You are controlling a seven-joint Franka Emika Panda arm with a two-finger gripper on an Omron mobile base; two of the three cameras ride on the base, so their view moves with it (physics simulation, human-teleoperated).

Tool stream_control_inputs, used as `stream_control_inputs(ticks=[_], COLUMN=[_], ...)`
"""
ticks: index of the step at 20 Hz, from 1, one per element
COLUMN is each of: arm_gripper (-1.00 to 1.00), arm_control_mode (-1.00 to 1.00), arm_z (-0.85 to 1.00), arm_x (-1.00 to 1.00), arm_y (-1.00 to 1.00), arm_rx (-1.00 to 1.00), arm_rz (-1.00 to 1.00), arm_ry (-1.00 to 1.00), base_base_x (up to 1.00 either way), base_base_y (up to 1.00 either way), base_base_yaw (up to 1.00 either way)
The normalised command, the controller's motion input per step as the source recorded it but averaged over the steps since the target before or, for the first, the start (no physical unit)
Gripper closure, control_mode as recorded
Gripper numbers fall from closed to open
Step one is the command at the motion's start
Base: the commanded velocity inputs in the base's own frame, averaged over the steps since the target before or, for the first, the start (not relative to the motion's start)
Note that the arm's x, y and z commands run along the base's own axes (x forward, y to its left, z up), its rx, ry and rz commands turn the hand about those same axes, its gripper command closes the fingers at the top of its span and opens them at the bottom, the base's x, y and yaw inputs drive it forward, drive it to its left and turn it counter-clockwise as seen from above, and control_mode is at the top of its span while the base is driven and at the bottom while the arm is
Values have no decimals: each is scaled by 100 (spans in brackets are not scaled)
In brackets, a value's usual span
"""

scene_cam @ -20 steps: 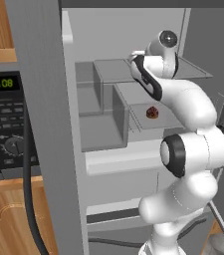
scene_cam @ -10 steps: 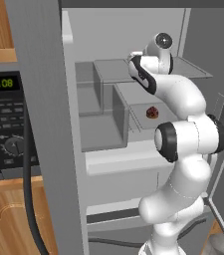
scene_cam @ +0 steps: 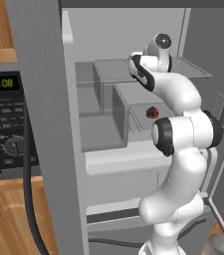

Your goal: Take the cakes from the fridge and place them on the empty tray on the dining counter.

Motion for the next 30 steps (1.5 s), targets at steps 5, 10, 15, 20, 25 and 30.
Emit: stream_control_inputs(ticks=[5, 10, 15, 20, 25, 30], arm_gripper=[100, 100, 100, 100, 100, 100], arm_control_mode=[-100, -100, -100, -100, -100, -100], arm_z=[-26, -6, 3, 18, 19, 52], arm_x=[1, 0, -29, -100, -100, -98], arm_y=[-1, 0, 0, 0, 0, 3], arm_rx=[0, 0, 0, 0, 0, -4], arm_rz=[-1, 1, 1, 8, 15, 21], arm_ry=[9, 1, -6, -19, -16, -8], base_base_x=[0, 0, 0, 0, 0, 0], base_base_y=[0, 0, 0, 0, 0, 0], base_base_yaw=[0, 0, 0, 0, 0, 0])
